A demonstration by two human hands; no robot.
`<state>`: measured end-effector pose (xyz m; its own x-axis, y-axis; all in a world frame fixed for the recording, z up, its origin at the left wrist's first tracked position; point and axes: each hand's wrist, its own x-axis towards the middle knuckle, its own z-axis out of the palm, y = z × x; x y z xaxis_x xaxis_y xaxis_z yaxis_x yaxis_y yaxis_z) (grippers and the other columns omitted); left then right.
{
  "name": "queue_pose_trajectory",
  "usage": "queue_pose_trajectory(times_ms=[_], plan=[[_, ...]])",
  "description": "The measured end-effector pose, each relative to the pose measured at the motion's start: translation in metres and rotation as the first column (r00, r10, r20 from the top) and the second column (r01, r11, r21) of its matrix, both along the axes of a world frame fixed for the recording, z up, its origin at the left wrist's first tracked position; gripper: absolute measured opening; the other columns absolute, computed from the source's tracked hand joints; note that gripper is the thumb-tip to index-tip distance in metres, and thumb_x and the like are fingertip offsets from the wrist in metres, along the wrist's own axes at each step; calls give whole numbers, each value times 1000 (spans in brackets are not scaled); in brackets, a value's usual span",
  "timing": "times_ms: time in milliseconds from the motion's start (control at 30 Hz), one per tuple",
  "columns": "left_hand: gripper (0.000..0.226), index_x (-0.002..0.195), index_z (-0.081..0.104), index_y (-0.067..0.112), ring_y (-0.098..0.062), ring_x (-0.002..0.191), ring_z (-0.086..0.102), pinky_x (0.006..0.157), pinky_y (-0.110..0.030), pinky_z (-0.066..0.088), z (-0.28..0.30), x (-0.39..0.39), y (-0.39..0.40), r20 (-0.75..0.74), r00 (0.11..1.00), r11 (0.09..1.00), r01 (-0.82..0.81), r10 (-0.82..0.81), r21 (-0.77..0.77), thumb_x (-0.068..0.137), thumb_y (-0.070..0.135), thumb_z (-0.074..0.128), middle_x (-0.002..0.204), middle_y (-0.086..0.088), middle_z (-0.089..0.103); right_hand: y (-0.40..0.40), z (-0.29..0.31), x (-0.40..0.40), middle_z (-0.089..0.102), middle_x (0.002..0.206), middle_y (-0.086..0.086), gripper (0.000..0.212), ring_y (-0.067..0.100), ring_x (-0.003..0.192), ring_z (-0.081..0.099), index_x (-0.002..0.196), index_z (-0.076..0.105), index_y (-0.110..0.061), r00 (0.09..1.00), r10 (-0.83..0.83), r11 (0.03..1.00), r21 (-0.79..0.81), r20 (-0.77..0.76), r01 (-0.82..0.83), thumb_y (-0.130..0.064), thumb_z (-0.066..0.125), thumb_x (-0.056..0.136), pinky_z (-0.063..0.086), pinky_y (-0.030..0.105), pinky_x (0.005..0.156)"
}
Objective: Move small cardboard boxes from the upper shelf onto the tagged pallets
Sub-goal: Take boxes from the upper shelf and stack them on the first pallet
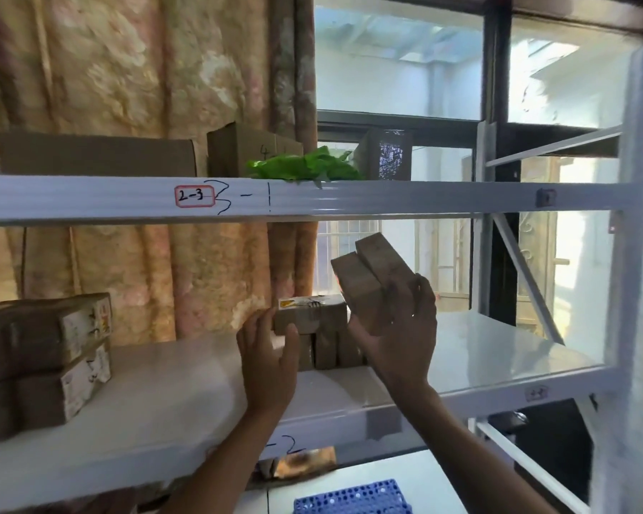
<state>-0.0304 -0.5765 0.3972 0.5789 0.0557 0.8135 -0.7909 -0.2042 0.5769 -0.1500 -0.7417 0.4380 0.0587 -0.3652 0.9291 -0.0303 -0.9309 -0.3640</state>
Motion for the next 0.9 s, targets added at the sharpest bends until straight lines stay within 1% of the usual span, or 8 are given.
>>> queue_pose_trajectory(times_ms=[167, 300, 367, 433, 533, 667, 800, 900], plan=[[39, 110, 70, 25, -6, 102, 65, 92, -33, 52, 34, -67, -20, -209, 851, 870, 493, -482, -2, 94, 54, 50, 103, 11, 71, 17, -5, -8, 46, 155, 11, 94, 29, 143, 43, 148, 52, -18, 999, 51, 999, 4, -16, -51, -65, 81, 72, 45, 46, 113], [33, 108, 65, 36, 15, 88, 62, 69, -4, 47, 55, -105, -34, -282, 780, 827, 548, -558, -121, 94, 62, 49, 90, 35, 66, 13, -3, -21, 45, 156, 8, 92, 24, 144, 42, 146, 51, -17, 985, 149, 988, 38, 91, -153, -64, 83, 73, 43, 37, 115], [17, 104, 60, 42, 25, 87, 56, 64, 3, 41, 58, -116, -36, -281, 791, 837, 535, -544, -112, 97, 55, 53, 88, 47, 59, 7, -3, -30, 44, 155, 5, 92, 17, 141, 44, 147, 47, -21, 973, 206, 978, 21, 106, -209, -61, 85, 73, 37, 17, 113], [12, 104, 61, 40, 15, 89, 62, 69, -6, 50, 59, -124, -38, -273, 769, 816, 549, -578, -180, 97, 48, 59, 93, 34, 67, 3, -6, -41, 45, 151, 0, 91, 10, 137, 47, 147, 43, -26, 952, 286, 957, 10, 113, -289, -50, 90, 74, 34, 8, 108], [17, 113, 63, 31, 2, 94, 66, 78, -18, 55, 56, -130, -38, -247, 745, 782, 559, -620, -276, 97, 37, 64, 106, 14, 69, 5, -13, -59, 46, 147, -15, 85, 6, 130, 55, 151, 35, -33, 897, 411, 895, 115, 161, -430, -43, 85, 83, 49, 19, 102], [27, 111, 63, 32, 5, 89, 66, 73, -16, 54, 49, -147, -32, -214, 723, 741, 568, -657, -358, 90, 50, 62, 95, 28, 68, 14, -11, -83, 51, 126, -23, 65, -9, 113, 56, 151, 41, -36, 884, 419, 847, 263, 207, -463, -58, 64, 95, 46, 3, 82], [19, 107, 62, 25, -11, 94, 68, 76, -23, 52, 39, -163, -9, -183, 756, 748, 523, -628, -408, 94, 37, 66, 101, 10, 71, 36, -13, -104, 60, 117, -29, 31, -10, 110, 59, 126, 57, -44, 828, 516, 758, 332, 220, -561, -52, 65, 97, 48, 11, 83], [18, 108, 60, 30, -11, 98, 67, 77, -21, 51, 18, -179, 32, -142, 788, 759, 503, -599, -412, 92, 37, 66, 106, 8, 71, 68, -28, -118, 65, 111, -28, 25, -5, 107, 63, 115, 58, -40, 726, 651, 649, 332, 223, -685, -40, 72, 94, 51, 7, 76]])
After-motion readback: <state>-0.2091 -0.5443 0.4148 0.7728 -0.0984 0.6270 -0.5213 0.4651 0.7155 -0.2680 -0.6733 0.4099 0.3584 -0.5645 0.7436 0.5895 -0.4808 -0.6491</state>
